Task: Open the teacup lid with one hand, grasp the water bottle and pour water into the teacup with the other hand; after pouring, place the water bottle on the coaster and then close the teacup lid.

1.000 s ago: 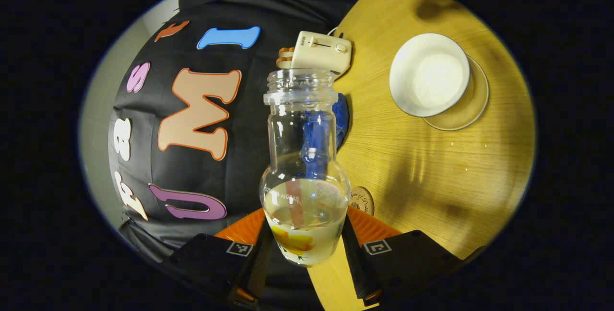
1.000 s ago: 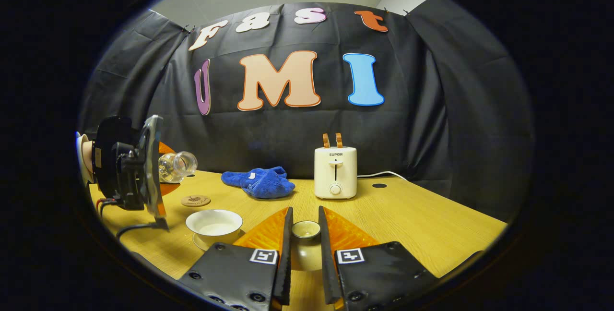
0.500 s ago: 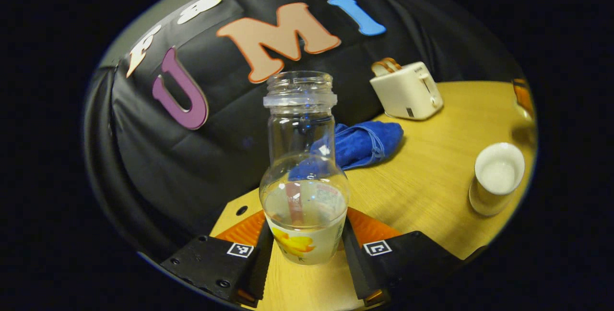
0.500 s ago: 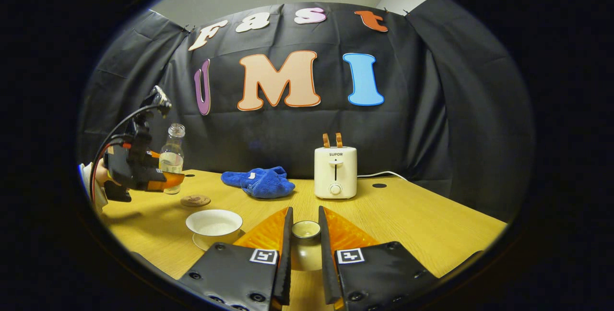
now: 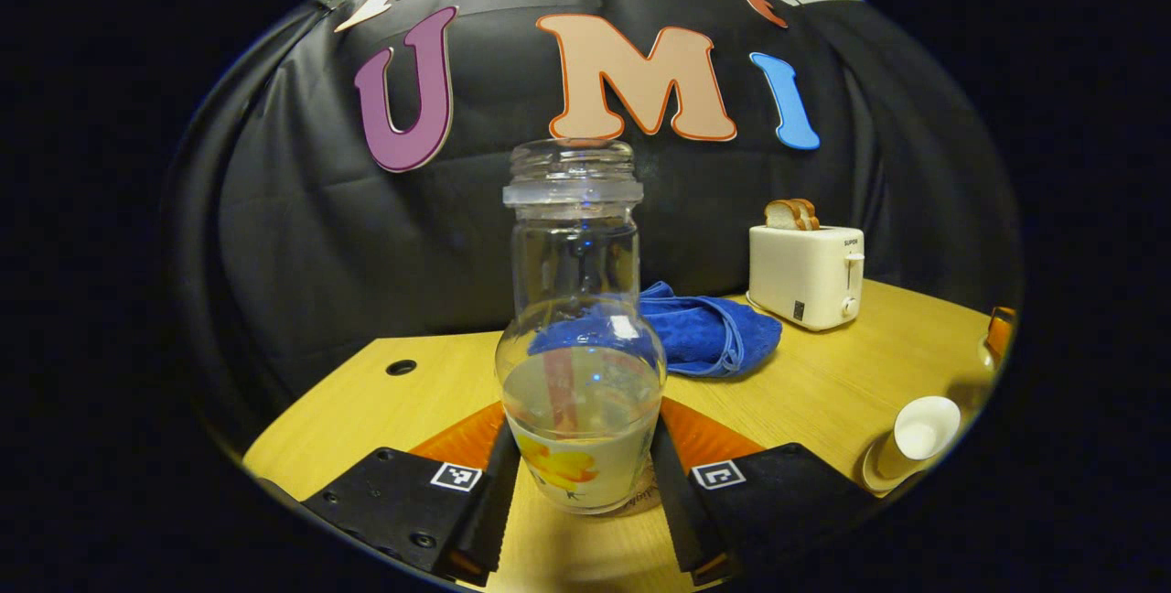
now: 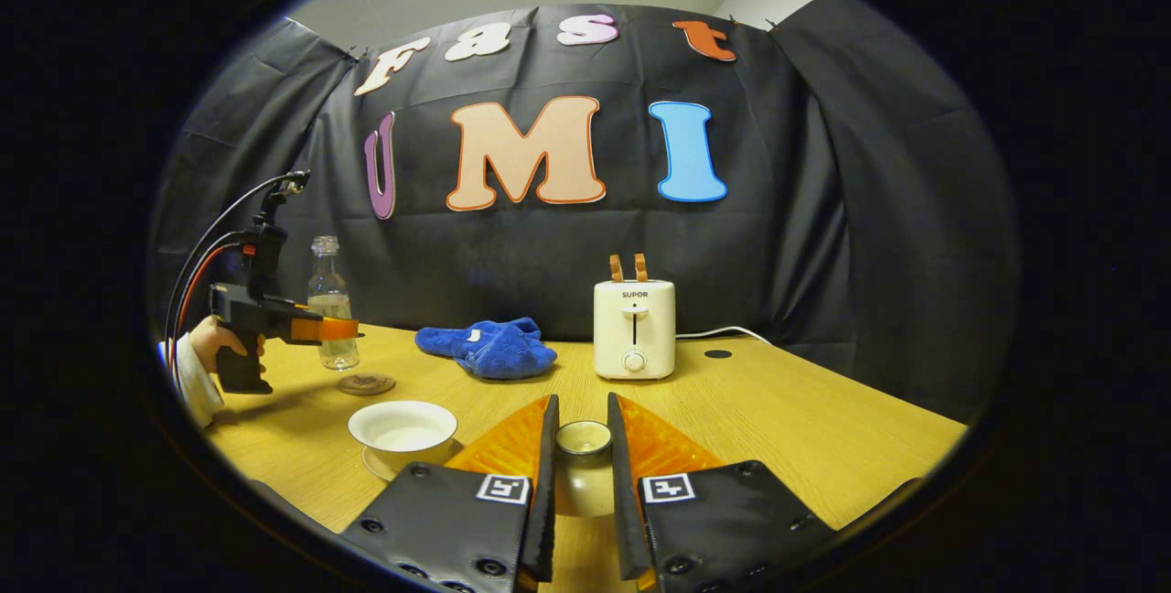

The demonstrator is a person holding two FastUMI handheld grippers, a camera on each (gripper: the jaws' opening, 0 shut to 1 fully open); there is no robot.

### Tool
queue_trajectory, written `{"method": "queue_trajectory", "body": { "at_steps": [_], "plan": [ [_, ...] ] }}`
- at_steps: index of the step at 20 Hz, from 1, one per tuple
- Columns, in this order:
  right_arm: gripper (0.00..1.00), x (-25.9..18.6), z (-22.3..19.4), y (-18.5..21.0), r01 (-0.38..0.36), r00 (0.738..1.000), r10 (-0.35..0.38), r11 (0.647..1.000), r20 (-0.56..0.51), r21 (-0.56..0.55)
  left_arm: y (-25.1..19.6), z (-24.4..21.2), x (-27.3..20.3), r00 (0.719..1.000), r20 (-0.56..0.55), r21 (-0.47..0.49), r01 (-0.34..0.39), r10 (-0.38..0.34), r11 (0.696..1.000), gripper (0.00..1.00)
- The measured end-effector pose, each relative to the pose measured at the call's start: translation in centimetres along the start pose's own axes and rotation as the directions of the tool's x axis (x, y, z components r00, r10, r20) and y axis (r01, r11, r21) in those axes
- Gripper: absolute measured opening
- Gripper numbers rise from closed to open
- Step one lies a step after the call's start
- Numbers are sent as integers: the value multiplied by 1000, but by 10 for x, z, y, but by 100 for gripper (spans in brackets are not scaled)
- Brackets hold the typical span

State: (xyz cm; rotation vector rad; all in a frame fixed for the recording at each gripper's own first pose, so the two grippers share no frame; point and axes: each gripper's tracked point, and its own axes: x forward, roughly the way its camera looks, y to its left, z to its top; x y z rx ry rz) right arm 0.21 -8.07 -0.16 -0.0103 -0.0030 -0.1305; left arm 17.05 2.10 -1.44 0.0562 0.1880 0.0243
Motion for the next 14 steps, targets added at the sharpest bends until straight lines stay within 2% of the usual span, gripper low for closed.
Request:
{"method": "queue_trajectory", "body": {
  "at_steps": [3,8,14],
  "plan": [
    [30,0,0,1,2,1000,-2,1000,1,0,-7,-9,10,1000,-18,-9,21,-21,1000,67],
    [30,0,0,3,-7,1000,7,1000,1,0,-5,-25,19,998,-57,-10,10,-11,1000,69],
    [30,-1,1,4,-13,1000,13,1000,2,1,-5,-23,20,999,-36,-36,13,-14,999,70]
  ]
}}
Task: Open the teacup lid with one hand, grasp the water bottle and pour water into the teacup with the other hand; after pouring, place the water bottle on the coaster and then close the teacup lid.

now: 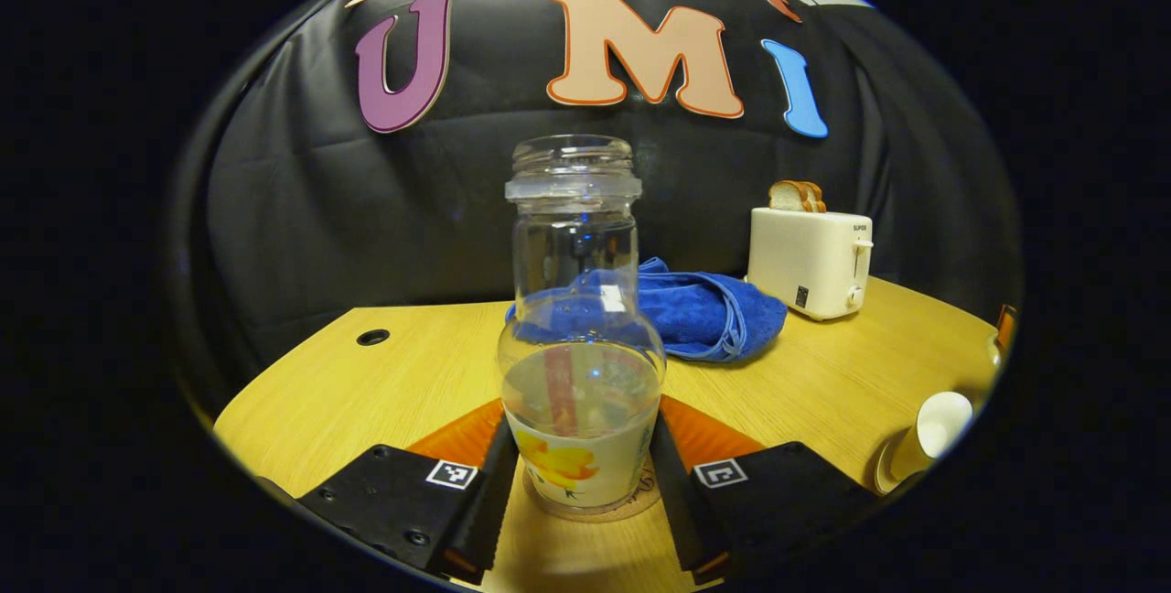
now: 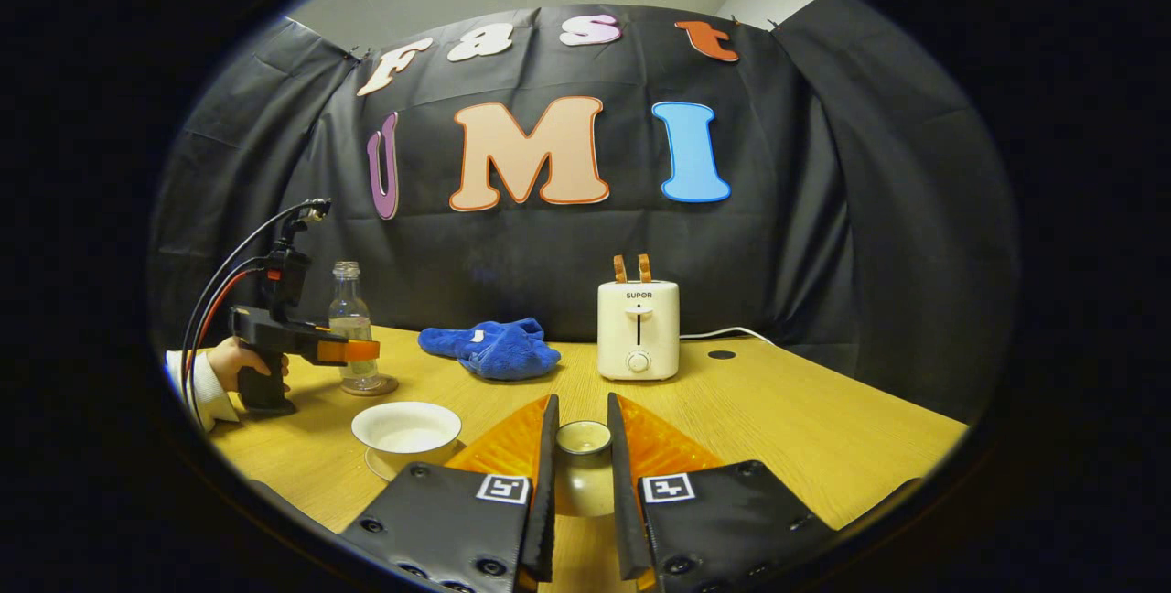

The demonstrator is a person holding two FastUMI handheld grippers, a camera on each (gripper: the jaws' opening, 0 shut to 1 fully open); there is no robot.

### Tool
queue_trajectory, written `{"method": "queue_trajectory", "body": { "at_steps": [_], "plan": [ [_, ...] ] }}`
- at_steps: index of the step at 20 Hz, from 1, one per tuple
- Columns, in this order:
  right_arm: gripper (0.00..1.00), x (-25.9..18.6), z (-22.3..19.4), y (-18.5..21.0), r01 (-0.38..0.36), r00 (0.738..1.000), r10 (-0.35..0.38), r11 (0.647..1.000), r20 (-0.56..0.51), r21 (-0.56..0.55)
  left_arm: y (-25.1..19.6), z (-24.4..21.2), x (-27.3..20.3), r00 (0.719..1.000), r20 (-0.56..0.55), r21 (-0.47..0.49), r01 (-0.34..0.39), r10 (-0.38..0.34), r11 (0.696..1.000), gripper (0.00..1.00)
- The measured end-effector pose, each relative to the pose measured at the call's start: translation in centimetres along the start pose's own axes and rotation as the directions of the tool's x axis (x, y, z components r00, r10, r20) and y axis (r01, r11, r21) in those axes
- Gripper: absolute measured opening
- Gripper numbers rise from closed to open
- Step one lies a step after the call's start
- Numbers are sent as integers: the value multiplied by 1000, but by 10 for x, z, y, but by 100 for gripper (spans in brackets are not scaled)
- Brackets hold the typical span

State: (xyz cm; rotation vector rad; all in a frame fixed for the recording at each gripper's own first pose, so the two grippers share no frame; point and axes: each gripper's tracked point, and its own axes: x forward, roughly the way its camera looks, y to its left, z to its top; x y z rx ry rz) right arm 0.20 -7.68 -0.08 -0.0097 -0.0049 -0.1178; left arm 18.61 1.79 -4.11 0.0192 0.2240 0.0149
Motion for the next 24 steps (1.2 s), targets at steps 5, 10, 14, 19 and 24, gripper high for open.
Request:
{"method": "queue_trajectory", "body": {
  "at_steps": [5,10,14,19,24],
  "plan": [
    [30,0,0,1,-4,1000,4,1000,0,0,1,4,-3,1000,19,-18,-6,6,1000,79],
    [30,1,-1,11,-46,999,46,999,-3,2,1,7,-7,999,45,-3,-18,18,1000,99],
    [30,6,-3,37,-137,991,137,991,-9,6,0,11,-19,995,87,44,-48,44,998,99],
    [30,13,-5,76,-253,967,253,968,-12,11,10,12,-44,984,123,38,-134,129,990,97],
    [30,20,-7,116,-349,937,349,937,-17,18,17,14,-67,969,176,-16,-176,176,984,97]
  ]
}}
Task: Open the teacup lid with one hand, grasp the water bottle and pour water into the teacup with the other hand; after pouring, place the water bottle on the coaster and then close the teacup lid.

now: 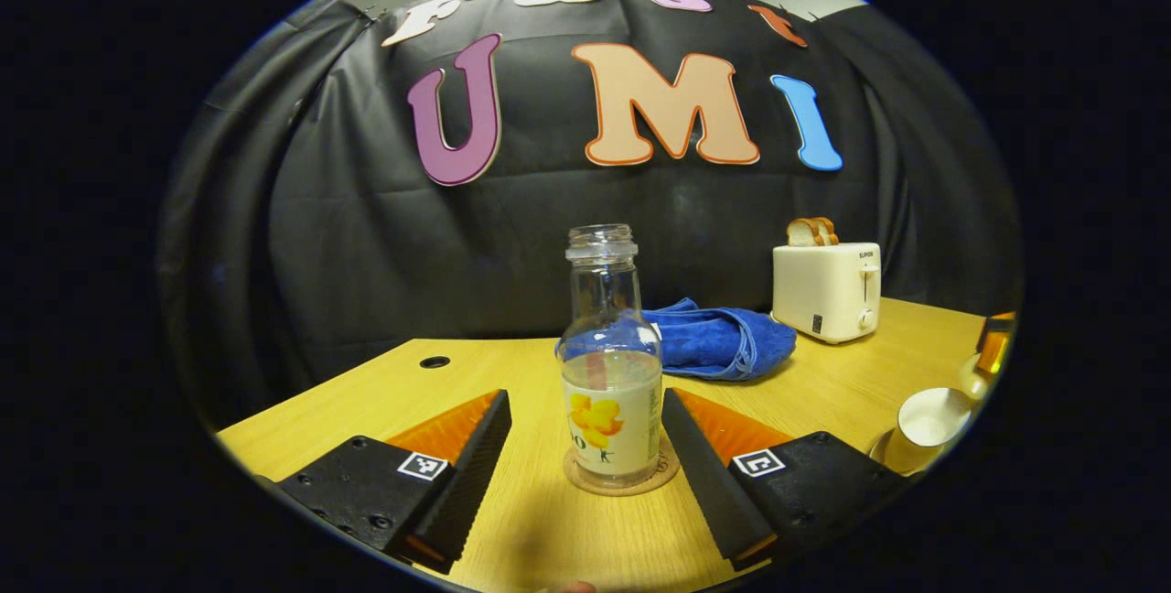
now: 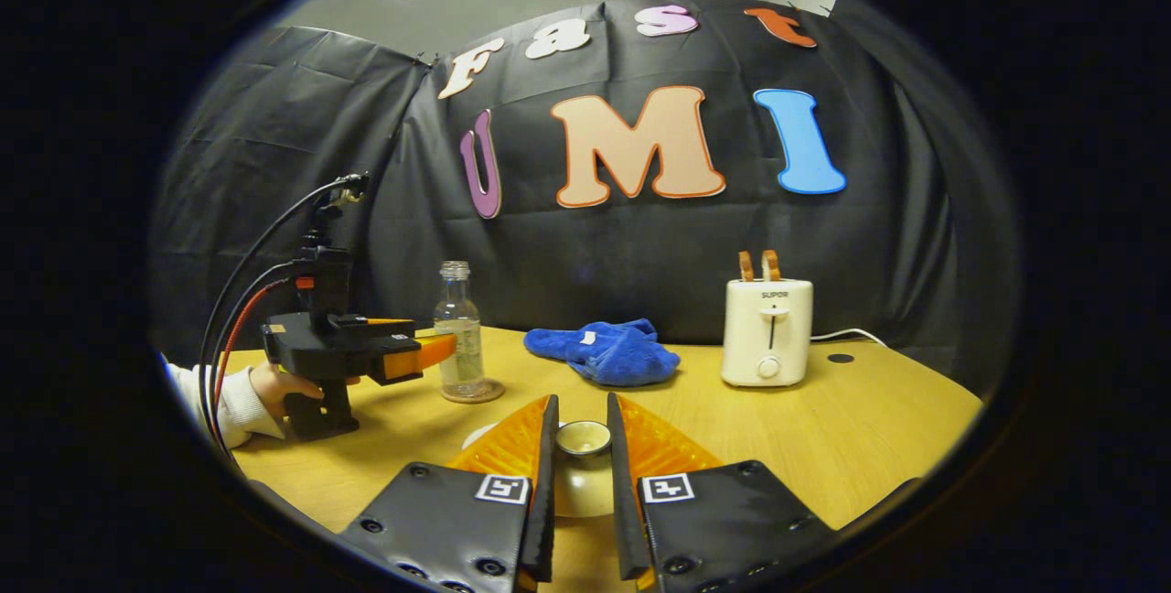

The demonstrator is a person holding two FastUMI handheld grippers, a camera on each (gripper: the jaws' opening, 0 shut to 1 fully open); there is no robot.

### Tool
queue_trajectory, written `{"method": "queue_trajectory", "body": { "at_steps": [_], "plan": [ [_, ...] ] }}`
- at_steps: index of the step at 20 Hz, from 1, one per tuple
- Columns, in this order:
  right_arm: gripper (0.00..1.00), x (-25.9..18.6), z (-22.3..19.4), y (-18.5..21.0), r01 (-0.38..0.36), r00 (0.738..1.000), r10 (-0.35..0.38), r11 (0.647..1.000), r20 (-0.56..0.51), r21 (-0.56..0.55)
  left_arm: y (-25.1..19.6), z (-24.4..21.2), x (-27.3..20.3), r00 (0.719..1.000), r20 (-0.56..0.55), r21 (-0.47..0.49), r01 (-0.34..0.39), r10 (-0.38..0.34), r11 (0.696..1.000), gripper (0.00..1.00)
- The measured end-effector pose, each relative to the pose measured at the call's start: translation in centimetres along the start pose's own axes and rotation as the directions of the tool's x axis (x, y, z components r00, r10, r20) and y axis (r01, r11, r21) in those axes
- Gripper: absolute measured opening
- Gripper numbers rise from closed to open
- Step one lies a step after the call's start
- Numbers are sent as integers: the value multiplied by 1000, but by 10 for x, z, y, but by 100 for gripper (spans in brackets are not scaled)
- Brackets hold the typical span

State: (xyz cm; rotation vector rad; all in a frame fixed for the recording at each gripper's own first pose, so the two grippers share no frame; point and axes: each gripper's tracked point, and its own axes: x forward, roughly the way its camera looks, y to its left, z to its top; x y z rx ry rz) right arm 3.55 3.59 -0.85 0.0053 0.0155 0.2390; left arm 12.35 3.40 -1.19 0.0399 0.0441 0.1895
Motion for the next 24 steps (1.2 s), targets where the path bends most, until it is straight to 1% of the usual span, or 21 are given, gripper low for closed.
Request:
{"method": "queue_trajectory", "body": {
  "at_steps": [2,6,7,8,11,15,17,19,23,24],
  "plan": [
    [30,7,0,9,-18,1000,18,1000,-3,0,2,2,-6,1000,16,-16,-14,14,1000,97],
    [30,22,-3,18,-12,1000,12,1000,-16,-1,14,5,-15,997,39,-44,-63,65,997,96],
    [30,24,-6,20,-12,1000,12,1000,-28,-3,12,6,-16,998,39,-49,-55,57,997,100],
    [30,27,-7,21,-12,999,12,1000,-41,-5,10,4,-17,998,36,-46,-49,51,998,96],
    [30,31,-14,21,-5,996,4,1000,-84,-12,11,6,-18,998,39,-47,-46,48,998,97],
    [30,36,-24,24,-18,990,15,1000,-140,-16,12,7,-20,998,41,-46,-46,48,998,97],
    [33,37,-27,25,-26,987,24,1000,-162,-7,11,6,-21,998,39,-46,-42,44,998,97],
    [39,38,-28,26,-34,986,33,999,-162,0,11,6,-20,998,39,-46,-41,42,998,97],
    [80,35,-23,25,-29,990,28,1000,-140,-9,11,7,-21,998,39,-46,-41,42,998,97],
    [81,34,-20,23,-23,992,23,1000,-123,-1,11,6,-21,998,38,-46,-41,42,998,97]
  ]
}}
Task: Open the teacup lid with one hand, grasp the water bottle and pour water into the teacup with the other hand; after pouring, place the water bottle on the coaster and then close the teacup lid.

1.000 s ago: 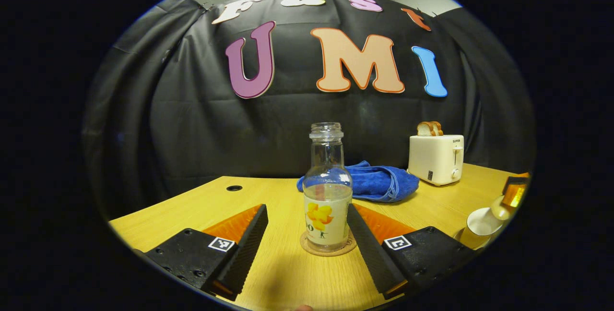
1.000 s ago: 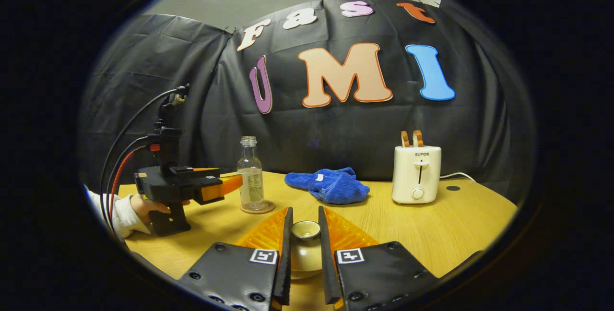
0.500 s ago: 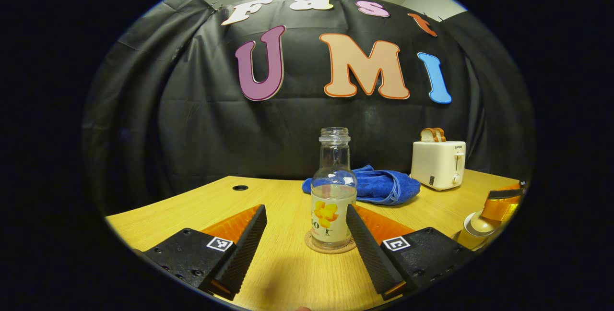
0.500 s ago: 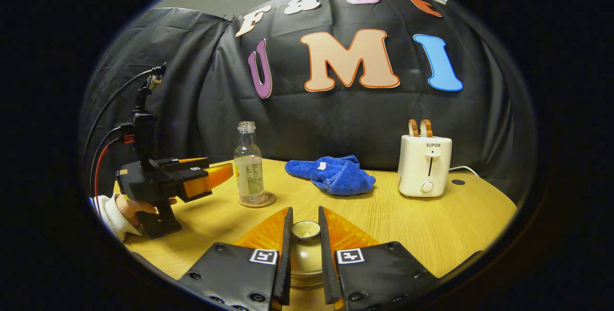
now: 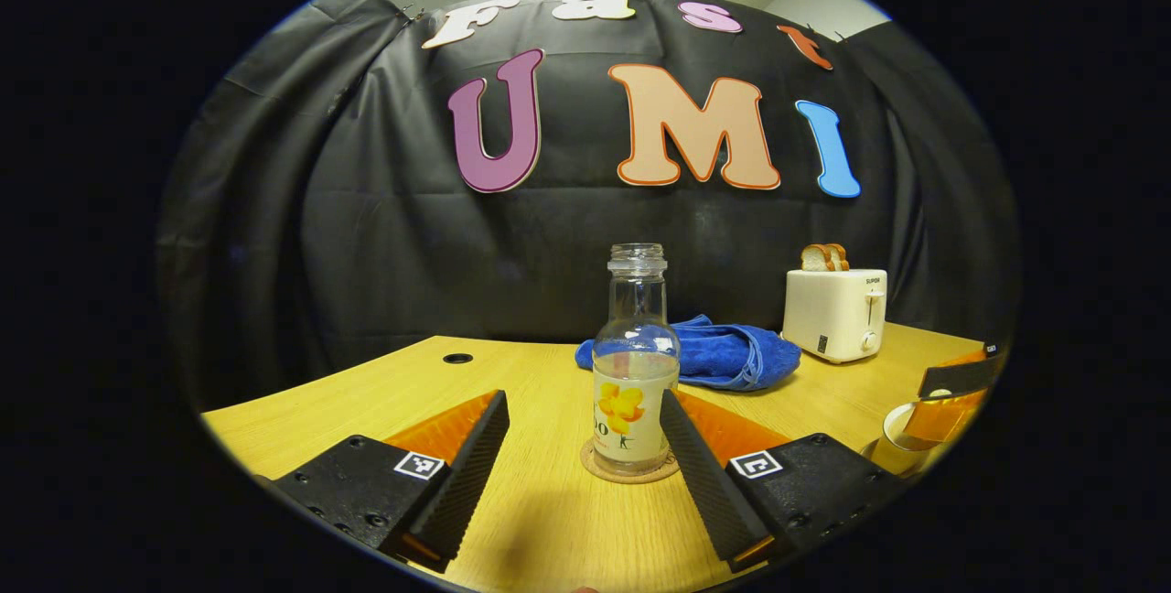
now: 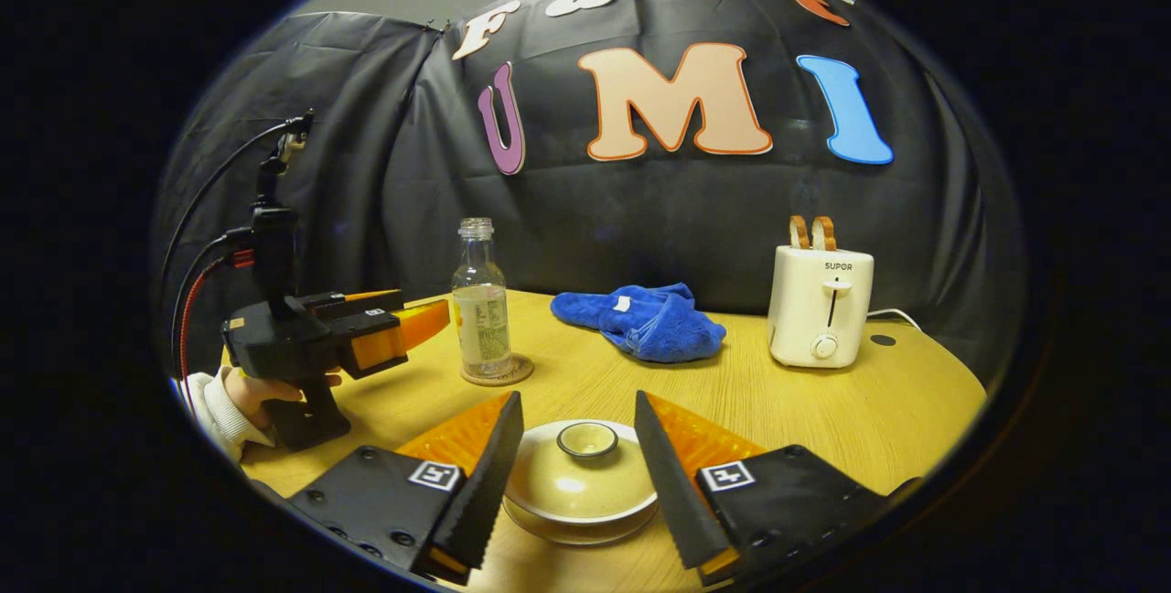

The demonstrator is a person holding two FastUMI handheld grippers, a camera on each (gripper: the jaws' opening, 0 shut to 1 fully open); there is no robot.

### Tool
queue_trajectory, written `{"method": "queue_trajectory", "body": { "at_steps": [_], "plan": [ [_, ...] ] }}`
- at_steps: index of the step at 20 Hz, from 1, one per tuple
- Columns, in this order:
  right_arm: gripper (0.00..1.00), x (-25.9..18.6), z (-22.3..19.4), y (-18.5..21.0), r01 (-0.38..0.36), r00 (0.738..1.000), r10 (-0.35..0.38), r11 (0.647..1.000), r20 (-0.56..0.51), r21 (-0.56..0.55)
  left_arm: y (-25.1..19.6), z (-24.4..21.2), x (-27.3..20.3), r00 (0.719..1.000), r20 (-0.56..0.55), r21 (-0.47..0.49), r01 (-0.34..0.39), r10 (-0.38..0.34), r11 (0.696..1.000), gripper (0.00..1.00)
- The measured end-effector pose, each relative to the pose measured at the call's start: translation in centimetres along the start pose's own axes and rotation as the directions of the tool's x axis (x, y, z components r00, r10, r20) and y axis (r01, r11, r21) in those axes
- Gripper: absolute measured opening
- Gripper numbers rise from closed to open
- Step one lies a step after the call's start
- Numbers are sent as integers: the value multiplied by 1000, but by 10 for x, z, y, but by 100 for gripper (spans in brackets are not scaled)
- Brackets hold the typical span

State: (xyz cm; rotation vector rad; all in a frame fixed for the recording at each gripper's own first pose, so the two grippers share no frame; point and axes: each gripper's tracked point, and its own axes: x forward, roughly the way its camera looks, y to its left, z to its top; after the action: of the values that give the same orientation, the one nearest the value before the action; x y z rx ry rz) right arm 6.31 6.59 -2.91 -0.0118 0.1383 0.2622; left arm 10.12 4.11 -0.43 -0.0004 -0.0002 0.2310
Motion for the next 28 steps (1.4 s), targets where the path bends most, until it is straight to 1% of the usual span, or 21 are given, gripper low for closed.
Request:
{"method": "queue_trajectory", "body": {
  "at_steps": [1,2,3,4,5,7,10,11,12,13,14,16,17,19,20,21,23,25,26,27,28],
  "plan": [
    [83,-2,4,-1,5,1000,-6,1000,24,4,0,1,0,1000,0,0,0,0,1000,97],
    [92,-4,10,-4,22,998,-22,1000,59,4,0,0,0,1000,0,0,0,0,1000,97],
    [94,-7,16,-8,37,995,-38,999,97,7,0,0,0,1000,0,0,0,0,1000,97],
    [92,-10,22,-13,61,989,-62,998,133,14,0,0,0,1000,1,-1,0,0,1000,97],
    [91,-10,20,-24,103,986,-104,995,127,14,0,1,-1,1000,0,0,-1,1,1000,97],
    [92,-11,18,-36,155,979,-156,988,134,18,1,1,-1,1000,0,0,-2,2,1000,97],
    [92,-21,20,-67,270,953,-271,962,137,29,3,1,-2,1000,-3,-1,-12,12,1000,97],
    [92,-26,20,-79,317,938,-319,948,138,33,4,1,-5,1000,0,0,-18,18,1000,97],
    [96,-34,20,-98,381,914,-382,924,138,40,6,2,-6,1000,-1,0,-25,25,1000,97],
    [96,-42,20,-116,447,883,-449,893,138,48,6,1,-9,1000,-1,0,-31,31,1000,97],
    [96,-48,20,-128,493,858,-496,868,137,57,8,0,-10,999,-1,1,-38,38,999,97],
    [89,-61,20,-150,569,809,-572,820,135,64,16,2,-14,997,-2,1,-74,74,997,97],
    [90,-66,20,-157,597,788,-600,799,136,66,21,1,-19,995,-1,3,-104,104,995,97],
    [94,-72,19,-165,633,759,-636,771,137,70,25,2,-24,991,-2,3,-134,134,991,97],
    [94,-74,20,-166,638,755,-641,767,136,70,26,0,-25,991,0,2,-135,135,991,97],
    [88,-74,20,-166,638,755,-641,767,137,70,23,0,-25,992,-4,4,-128,128,992,97],
    [88,-73,19,-165,633,760,-636,771,137,69,19,1,-24,994,-4,2,-106,106,994,97],
    [88,-74,19,-165,630,762,-633,773,137,69,20,1,-24,995,-3,4,-102,103,995,97],
    [92,-74,18,-164,631,761,-634,773,137,69,20,1,-25,995,-6,3,-103,103,995,97],
    [88,-75,18,-165,632,760,-635,772,137,70,19,1,-25,995,-2,0,-101,101,995,97],
    [91,-76,18,-165,633,760,-636,771,138,70,18,2,-25,995,-1,4,-97,97,995,97]
  ]
}}
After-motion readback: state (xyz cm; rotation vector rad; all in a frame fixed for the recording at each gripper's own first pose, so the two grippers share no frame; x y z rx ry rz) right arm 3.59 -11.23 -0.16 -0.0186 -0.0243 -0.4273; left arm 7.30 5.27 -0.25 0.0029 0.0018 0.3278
